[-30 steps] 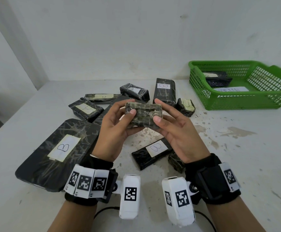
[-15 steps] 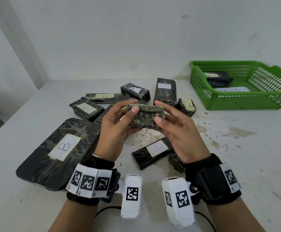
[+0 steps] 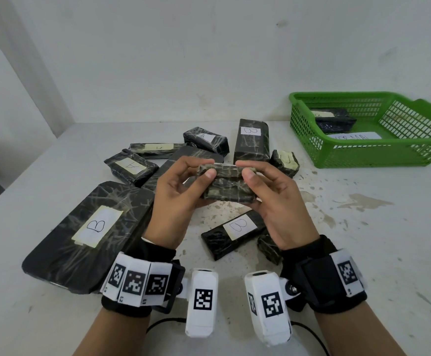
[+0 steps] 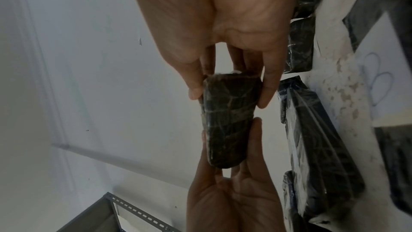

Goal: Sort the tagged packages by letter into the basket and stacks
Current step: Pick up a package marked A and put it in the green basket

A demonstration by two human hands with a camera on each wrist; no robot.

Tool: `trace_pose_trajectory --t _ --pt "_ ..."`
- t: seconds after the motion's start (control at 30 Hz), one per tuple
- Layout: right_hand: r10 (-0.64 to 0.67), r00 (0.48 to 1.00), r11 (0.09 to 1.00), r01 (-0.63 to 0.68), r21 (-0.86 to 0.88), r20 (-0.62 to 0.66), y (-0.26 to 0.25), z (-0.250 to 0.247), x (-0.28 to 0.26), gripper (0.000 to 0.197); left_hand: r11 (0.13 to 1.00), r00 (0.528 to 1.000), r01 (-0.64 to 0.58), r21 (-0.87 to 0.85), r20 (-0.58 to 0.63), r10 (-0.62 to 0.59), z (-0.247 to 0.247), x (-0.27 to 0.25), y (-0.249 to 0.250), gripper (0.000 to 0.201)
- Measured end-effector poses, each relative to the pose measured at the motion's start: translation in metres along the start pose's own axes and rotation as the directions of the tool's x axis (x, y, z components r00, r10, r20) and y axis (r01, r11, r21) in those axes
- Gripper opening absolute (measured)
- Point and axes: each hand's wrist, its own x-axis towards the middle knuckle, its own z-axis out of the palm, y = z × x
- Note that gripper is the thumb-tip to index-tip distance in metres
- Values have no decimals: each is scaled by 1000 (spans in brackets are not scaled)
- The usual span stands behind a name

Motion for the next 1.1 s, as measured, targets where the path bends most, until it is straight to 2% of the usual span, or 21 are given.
trace_pose_trajectory --t 0.1,0.3,0.43,0.53,0.67,0.8,0.9,1.03,1.1 --pt "35 999 999 -35 -16 10 1 0 0 34 1000 999 21 -1 -25 -21 1 -1 0 13" --pt "-14 998 999 12 -37 -55 2 1 -1 26 995 994 95 -27 47 -94 1 0 2 22" --pt "14 999 998 -17 -58 -47 3 5 -2 25 998 998 56 15 -10 -56 -1 1 -1 17" --pt "-10 996 996 2 -94 -90 8 5 -2 24 996 999 36 84 10 -37 -1 1 -6 20" --pt "-17 991 993 1 -117 -135 11 3 -1 9 988 993 100 115 56 -107 0 -2 -2 29" --pt "17 996 997 -24 -77 -90 9 4 -1 23 993 998 67 96 5 -68 1 -2 -1 19" --pt "46 998 997 -49 -53 -51 6 4 -2 26 992 994 111 55 -14 -110 1 -2 0 18" --pt "18 993 998 -25 -55 -113 4 -1 0 12 982 976 188 1 110 -187 -1 -1 4 36" --pt "34 991 999 -38 -27 -126 3 -3 1 17 980 969 197 -12 156 -193 -1 -1 4 44"
